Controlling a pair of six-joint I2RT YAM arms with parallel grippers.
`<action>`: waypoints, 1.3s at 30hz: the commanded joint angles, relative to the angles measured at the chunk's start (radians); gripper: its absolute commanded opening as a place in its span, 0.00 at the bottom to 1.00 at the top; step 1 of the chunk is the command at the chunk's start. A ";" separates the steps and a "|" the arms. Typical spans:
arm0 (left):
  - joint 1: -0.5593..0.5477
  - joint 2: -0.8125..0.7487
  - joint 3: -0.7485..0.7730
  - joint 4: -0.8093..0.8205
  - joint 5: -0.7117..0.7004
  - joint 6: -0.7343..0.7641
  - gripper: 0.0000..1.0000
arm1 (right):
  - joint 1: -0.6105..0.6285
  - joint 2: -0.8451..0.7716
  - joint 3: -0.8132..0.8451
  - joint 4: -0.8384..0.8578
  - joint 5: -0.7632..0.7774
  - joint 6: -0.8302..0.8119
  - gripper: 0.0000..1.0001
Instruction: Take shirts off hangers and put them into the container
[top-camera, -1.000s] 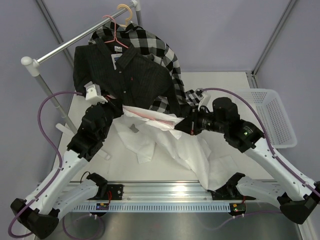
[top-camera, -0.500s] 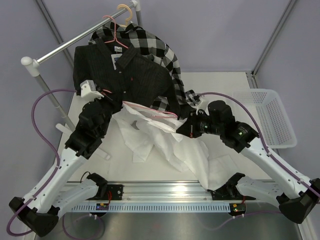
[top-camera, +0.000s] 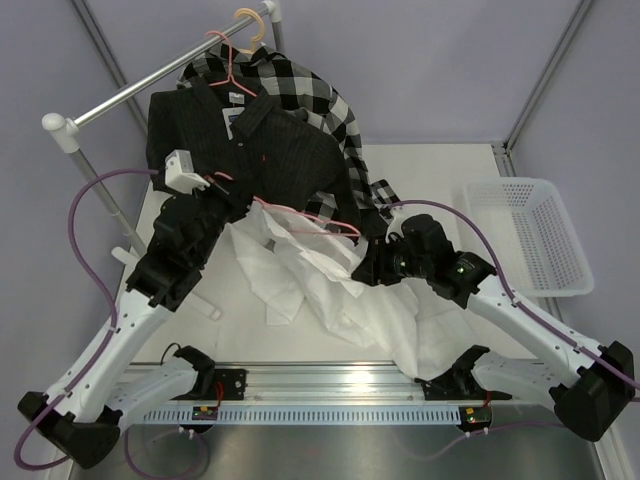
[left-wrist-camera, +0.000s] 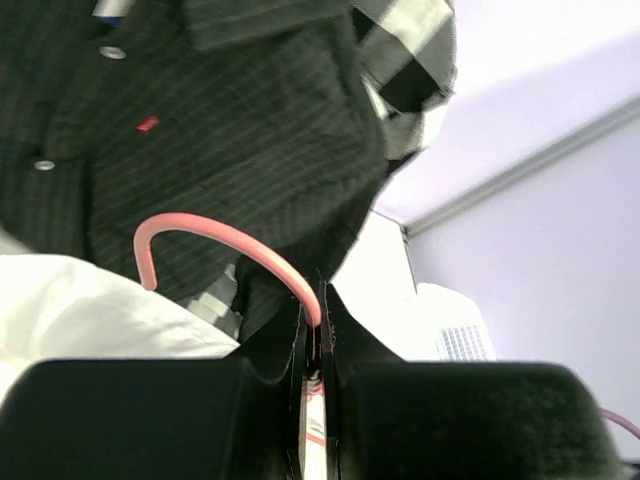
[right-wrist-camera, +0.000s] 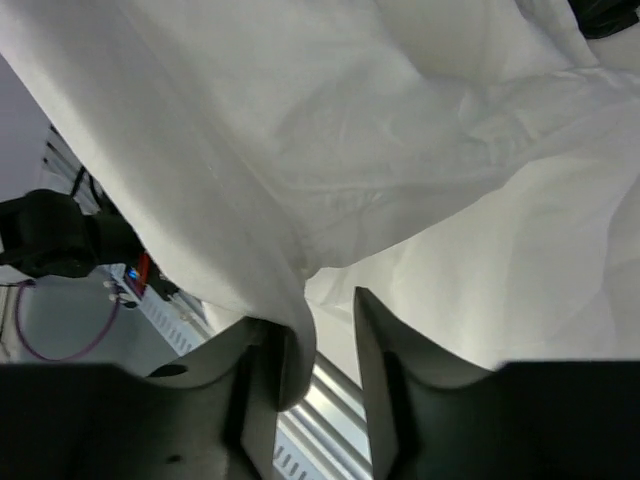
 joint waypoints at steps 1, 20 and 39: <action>0.015 0.032 0.082 0.030 0.146 0.045 0.00 | -0.009 -0.006 0.035 -0.074 0.037 -0.062 0.50; -0.070 0.217 0.112 -0.068 -0.036 0.249 0.00 | -0.003 -0.067 0.616 -0.489 0.107 -0.417 0.79; -0.080 0.233 0.111 -0.085 -0.119 0.292 0.00 | 0.221 0.360 0.751 -0.496 0.154 -0.516 0.63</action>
